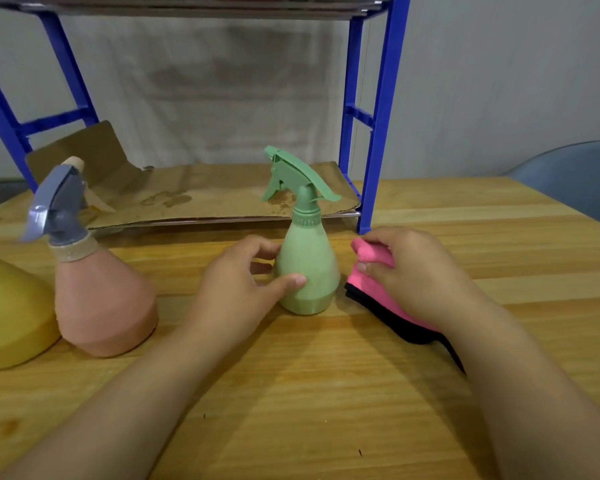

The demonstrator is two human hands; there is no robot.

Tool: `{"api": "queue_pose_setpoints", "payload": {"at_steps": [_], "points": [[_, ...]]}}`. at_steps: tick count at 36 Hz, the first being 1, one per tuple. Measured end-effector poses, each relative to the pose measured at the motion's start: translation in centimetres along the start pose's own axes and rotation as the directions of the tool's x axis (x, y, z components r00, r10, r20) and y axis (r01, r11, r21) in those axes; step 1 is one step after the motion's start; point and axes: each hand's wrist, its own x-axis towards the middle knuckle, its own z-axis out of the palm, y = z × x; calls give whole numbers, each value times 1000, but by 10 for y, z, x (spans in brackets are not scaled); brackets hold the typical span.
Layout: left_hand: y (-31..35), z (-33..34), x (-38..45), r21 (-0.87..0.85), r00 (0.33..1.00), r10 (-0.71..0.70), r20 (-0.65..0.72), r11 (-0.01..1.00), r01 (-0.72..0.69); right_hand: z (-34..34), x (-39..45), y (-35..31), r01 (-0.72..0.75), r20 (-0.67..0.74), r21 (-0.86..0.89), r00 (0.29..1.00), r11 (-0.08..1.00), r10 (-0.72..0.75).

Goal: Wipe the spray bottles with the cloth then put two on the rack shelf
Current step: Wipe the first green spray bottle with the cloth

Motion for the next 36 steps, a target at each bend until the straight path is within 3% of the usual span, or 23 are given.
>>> {"api": "queue_pose_setpoints", "payload": {"at_steps": [8,17,24,30,36], "points": [[11,9,27,77,999,-11,41,997,8,-10,2,10,-45,-24,-105,999,993,43],[15,44,49,-83,995,29,98,996,-21,-10,5,16,-50,-6,-83,999,995,49],[21,43,53,36,982,71,177,996,-78,-12,5,21,-58,-40,-77,998,995,55],[22,15,42,184,960,72,269,975,-125,-12,3,17,7,-96,-92,995,996,-16],[19,-22,18,180,963,98,251,973,-146,-5,-2,5,170,-215,-32,961,985,-173]]}}
